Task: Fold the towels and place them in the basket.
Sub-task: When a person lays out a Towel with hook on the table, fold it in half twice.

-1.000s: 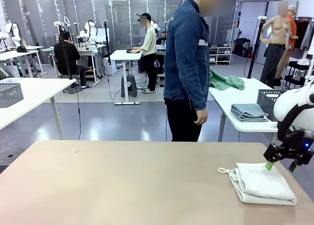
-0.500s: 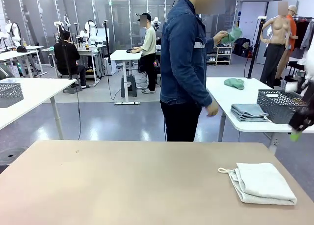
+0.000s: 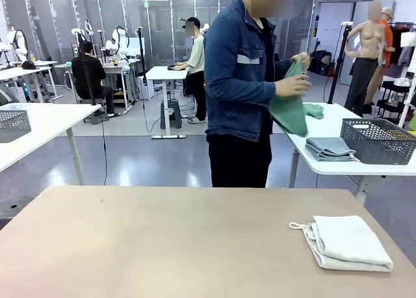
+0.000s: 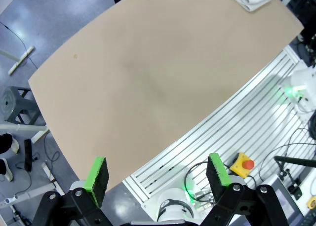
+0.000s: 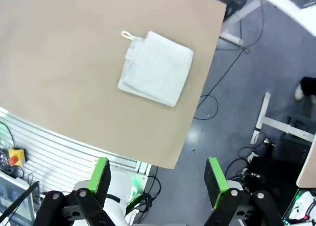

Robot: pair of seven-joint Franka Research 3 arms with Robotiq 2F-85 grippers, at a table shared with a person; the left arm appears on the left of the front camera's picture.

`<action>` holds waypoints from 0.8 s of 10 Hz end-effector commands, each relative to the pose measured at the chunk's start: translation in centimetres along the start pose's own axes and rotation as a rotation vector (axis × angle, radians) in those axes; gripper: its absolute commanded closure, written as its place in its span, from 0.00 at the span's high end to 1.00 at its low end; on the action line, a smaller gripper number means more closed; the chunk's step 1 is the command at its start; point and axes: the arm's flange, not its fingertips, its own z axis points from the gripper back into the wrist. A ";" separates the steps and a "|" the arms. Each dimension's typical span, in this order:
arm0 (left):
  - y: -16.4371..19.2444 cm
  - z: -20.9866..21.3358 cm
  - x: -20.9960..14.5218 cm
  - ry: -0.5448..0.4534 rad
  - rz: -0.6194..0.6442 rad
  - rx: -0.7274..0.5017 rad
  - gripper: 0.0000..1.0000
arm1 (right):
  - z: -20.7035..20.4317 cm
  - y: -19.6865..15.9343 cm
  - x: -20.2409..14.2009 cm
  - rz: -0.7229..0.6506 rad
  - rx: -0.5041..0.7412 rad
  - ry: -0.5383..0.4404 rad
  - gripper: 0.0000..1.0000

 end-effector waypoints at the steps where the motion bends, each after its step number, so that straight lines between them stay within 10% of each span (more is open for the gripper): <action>1: 0.0 0.0 0.1 -0.006 -0.008 0.000 1.00 | 0.7 2.2 -2.4 -0.023 0.040 -0.033 0.95; 8: 0.0 0.0 0.1 -0.006 -0.008 0.000 1.00 | -0.1 4.2 -8.2 0.048 0.143 -0.067 0.95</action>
